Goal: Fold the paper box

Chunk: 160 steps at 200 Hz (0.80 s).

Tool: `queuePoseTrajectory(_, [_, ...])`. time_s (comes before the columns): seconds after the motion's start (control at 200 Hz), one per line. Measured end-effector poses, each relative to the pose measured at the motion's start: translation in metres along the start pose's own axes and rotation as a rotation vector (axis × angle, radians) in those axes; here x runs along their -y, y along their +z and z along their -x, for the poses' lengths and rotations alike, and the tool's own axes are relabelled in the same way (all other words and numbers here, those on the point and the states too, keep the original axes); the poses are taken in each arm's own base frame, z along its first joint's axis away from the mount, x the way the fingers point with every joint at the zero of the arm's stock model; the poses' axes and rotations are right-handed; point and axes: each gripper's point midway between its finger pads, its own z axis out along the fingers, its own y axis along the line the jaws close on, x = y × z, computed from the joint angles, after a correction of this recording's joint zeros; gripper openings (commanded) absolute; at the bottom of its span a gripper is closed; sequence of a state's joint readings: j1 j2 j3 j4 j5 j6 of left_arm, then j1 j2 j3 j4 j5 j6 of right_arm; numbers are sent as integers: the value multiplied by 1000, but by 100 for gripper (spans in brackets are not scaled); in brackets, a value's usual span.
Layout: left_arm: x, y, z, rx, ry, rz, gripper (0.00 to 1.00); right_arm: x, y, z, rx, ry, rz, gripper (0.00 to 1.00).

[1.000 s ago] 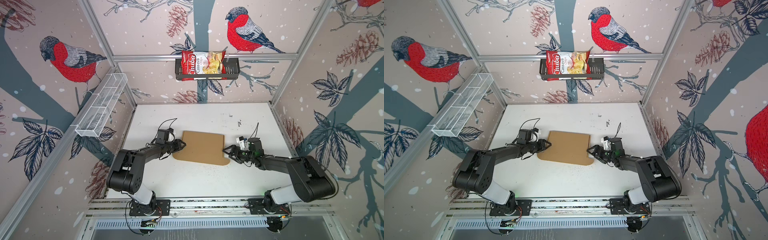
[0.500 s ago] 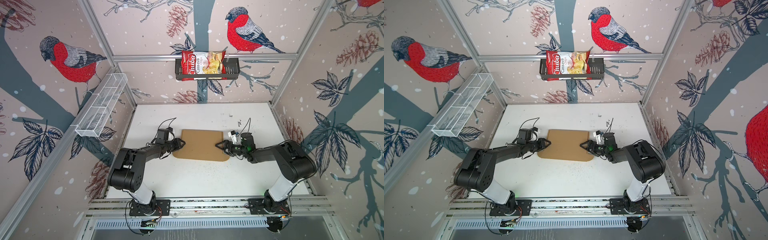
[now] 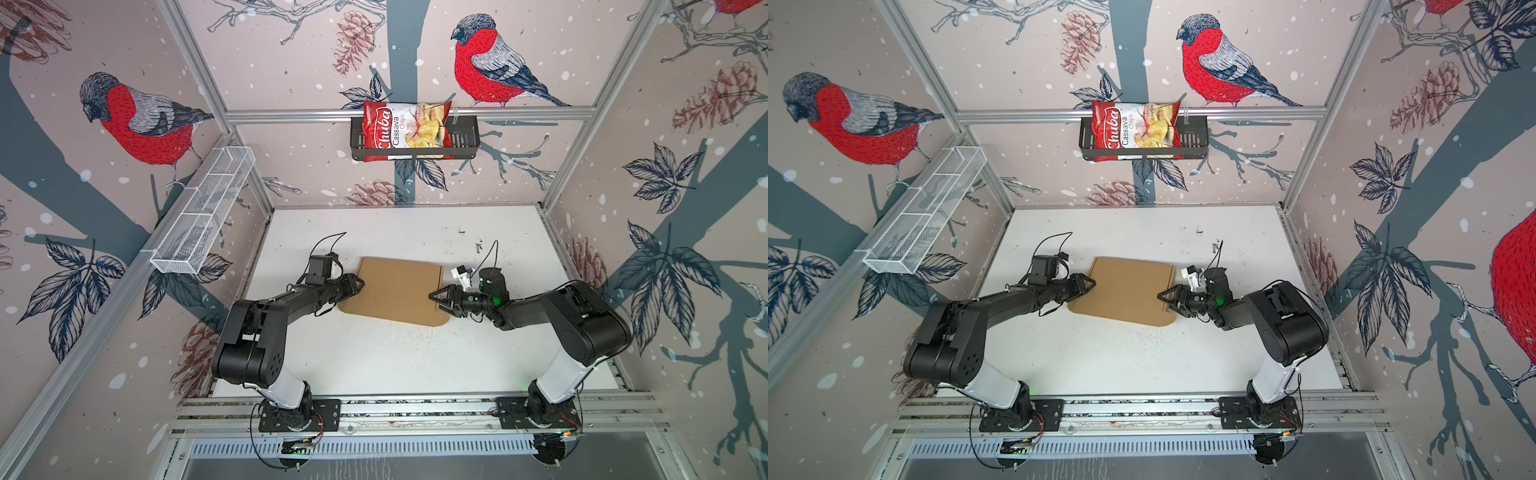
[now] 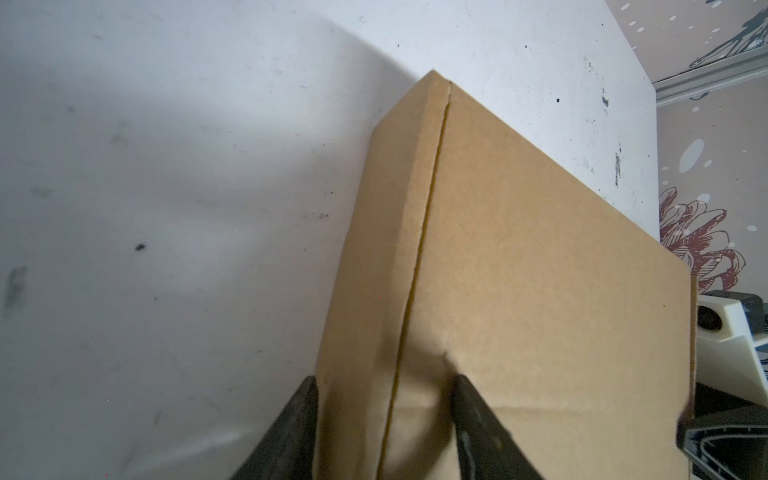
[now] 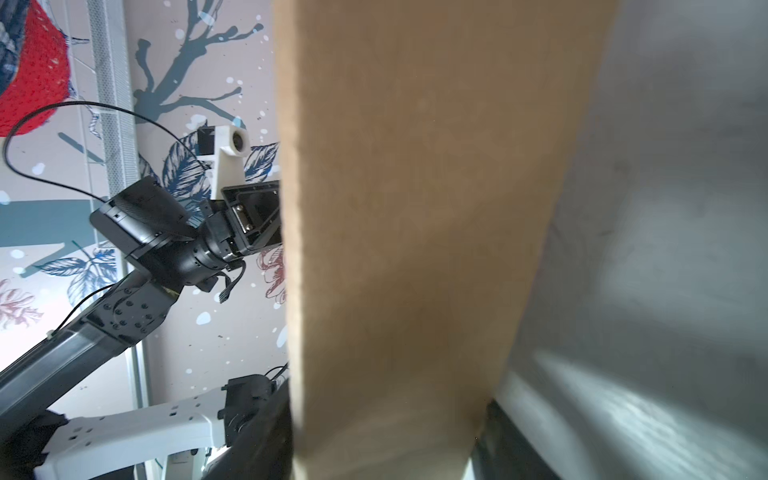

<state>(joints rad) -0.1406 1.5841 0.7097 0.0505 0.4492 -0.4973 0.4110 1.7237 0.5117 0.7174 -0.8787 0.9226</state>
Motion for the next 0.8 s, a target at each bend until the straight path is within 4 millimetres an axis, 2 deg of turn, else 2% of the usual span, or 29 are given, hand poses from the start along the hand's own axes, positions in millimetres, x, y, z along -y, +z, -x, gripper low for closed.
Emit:
queuePoseTrajectory(0.14, [2,-9,-1,-27,-10,23,63,-4,0,-2,-12,29,17,53])
queuePoseTrajectory(0.235, [12,-29,7,-15,24,43,71,-11,-2,1,-5,33,38,52])
queuePoseTrajectory(0.34, [37,-64,34,93,125,37,75,-17,-4,5,8,55,51,51])
queuePoseTrajectory(0.45, [53,-101,58,226,217,76,77,-27,-10,10,22,71,74,51])
queuePoseTrajectory(0.555, [69,-146,82,403,312,120,94,-43,-19,17,41,69,107,51])
queuePoseTrajectory(0.61, [80,-175,95,540,352,124,96,-51,-26,20,54,68,122,52])
queuePoseTrajectory(0.655, [91,-201,103,664,381,109,95,-57,-31,22,61,67,128,52])
queuePoseTrajectory(0.705, [102,-225,105,776,416,77,80,-64,-36,24,65,63,135,52])
queuePoseTrajectory(0.745, [115,-238,104,822,461,39,70,-69,-41,27,71,67,137,52])
queuePoseTrajectory(0.8, [142,-249,102,847,561,-16,66,-73,-47,31,77,91,137,53])
